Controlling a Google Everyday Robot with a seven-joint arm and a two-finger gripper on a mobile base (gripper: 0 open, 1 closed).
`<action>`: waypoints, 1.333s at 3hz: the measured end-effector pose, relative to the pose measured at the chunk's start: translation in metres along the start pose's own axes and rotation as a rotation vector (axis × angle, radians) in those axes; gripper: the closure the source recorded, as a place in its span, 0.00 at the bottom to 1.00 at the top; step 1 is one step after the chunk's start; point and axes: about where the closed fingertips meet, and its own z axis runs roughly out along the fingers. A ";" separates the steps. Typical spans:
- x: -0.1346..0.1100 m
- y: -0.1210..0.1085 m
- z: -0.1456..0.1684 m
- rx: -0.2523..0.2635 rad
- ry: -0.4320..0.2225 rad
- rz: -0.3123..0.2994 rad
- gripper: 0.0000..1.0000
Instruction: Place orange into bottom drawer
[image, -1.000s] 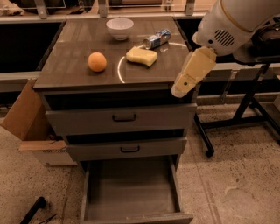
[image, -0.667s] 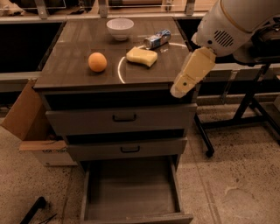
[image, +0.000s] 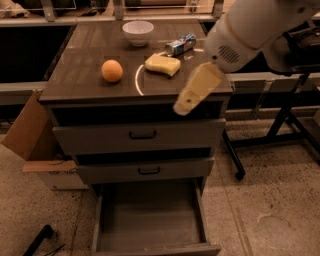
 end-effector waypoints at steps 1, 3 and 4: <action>-0.029 -0.006 0.038 0.067 -0.055 0.035 0.00; -0.033 -0.011 0.047 0.078 -0.057 0.021 0.00; -0.050 -0.024 0.060 0.104 -0.078 -0.036 0.00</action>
Offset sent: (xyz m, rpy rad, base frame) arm 0.0202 0.0322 -0.0184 0.0244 -0.0369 -0.0395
